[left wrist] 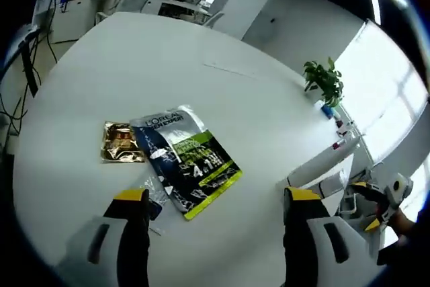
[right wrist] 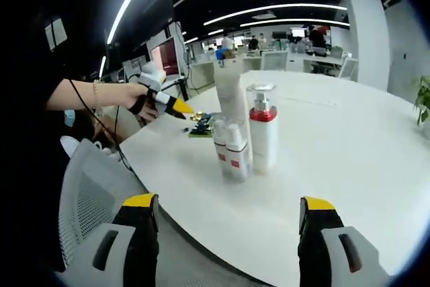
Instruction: Arrange the skincare products in the storage area until every visible bottle or jar stands upright without overlapping.
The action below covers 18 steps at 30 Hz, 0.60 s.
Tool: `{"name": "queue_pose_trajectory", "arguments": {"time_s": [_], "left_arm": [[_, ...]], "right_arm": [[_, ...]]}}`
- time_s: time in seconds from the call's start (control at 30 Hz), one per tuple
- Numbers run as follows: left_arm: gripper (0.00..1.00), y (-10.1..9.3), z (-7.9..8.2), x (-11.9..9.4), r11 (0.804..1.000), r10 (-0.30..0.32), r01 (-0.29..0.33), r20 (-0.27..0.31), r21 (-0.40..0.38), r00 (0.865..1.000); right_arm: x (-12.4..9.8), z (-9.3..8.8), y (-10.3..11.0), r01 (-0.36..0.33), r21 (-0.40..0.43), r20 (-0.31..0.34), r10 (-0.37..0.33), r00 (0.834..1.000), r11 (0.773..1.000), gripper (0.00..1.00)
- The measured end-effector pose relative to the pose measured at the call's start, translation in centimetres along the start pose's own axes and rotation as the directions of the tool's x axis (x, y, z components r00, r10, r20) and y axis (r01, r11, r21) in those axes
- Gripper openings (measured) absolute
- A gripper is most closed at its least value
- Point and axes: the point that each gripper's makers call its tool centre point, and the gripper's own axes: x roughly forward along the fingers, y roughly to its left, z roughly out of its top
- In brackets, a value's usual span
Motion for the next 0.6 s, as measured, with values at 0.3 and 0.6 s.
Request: {"name": "queue_pose_trajectory", "arguments": {"time_s": [0.3,0.6], "left_arm": [[0.6,2.2,0.2,1.6,0.997,0.083,-0.083,-0.025,-0.005,0.996],[0.49,4.3,1.1,3.7,0.989,0.147,-0.147,0.009,-0.012,0.989]], "right_arm": [[0.0,-0.3,-0.3,0.016,0.017,-0.022,-0.016,1.0,1.0,0.86],[-0.1,-0.3,-0.4,0.04,0.032,-0.033,-0.039,0.999,0.999,0.85]]}}
